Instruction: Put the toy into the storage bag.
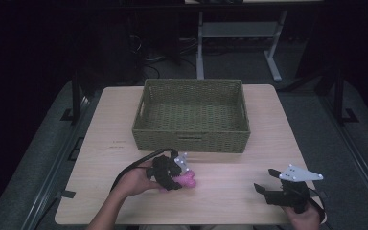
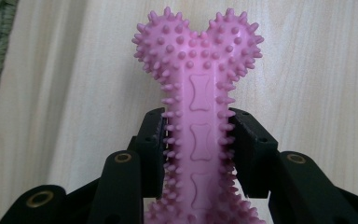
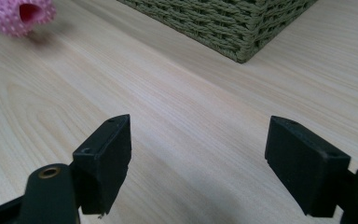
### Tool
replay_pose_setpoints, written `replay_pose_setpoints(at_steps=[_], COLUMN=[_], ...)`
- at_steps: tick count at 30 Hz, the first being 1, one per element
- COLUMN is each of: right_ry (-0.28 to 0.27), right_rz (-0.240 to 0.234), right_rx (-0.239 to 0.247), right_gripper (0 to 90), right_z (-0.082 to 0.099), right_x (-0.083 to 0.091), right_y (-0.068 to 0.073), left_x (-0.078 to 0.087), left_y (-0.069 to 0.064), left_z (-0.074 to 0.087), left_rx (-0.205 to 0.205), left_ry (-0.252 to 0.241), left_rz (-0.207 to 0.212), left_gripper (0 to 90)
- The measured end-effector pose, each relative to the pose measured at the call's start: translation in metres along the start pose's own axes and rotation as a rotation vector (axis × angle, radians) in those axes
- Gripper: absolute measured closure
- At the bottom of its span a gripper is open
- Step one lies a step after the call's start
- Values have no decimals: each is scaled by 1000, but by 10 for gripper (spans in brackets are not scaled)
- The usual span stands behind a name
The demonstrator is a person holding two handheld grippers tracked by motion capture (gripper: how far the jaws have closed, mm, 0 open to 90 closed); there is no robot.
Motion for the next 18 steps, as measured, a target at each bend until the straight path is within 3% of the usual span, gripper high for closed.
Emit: replay_pose_setpoints(at_steps=[18], right_ry=[15], right_rz=[-7], right_rx=[-10], right_gripper=[222], right_z=[1], right_x=[-5], right_y=[-4], left_x=[43], left_y=[12], left_z=[-3], left_rx=[18], left_ry=[-60], left_rz=[29], left_gripper=[586])
Point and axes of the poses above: each handheld gripper's, and its own axes: x roughly backward along the jaws, z roughly out of its underside, y roughly to its left, the point moved 5 cm from there along -x, roughly forward along the jaws, and after that the axes turned 5 degrees about x, right-handed, at the moved point
